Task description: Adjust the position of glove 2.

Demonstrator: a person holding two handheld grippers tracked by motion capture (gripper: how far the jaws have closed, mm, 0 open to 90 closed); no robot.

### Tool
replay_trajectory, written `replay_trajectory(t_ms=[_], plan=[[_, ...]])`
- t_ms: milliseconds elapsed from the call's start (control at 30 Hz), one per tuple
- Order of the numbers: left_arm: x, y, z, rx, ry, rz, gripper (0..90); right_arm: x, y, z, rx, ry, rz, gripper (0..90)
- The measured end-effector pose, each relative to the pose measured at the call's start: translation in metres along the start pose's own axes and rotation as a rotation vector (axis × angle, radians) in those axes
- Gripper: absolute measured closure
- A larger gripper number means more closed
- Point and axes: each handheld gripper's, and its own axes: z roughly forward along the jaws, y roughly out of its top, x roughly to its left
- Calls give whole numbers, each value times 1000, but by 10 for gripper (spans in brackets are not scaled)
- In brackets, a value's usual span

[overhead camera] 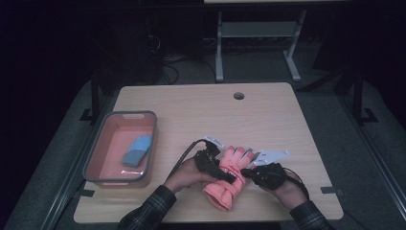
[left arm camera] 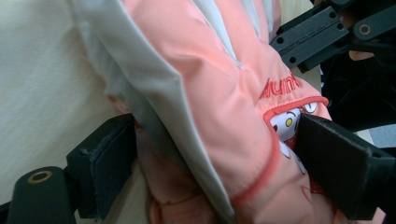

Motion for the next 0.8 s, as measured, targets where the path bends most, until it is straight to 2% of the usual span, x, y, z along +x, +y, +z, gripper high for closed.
replay_trajectory(t_ms=[100,200,367,500,700,800], plan=[[-4,1,3,19,5,17,127,1,0,1,5,1,2,900],[-8,3,5,44,-14,22,153,1,-1,1,7,3,-5,900],[0,1,3,41,-78,-16,307,1,0,2,4,1,-12,900],[0,2,1,49,-85,-24,413,1,0,2,2,-1,-11,900],[2,2,-3,37,-89,-32,592,-1,1,1,-4,1,-11,900],[0,2,-6,30,-82,-22,628,-2,2,-1,-13,8,-3,900]])
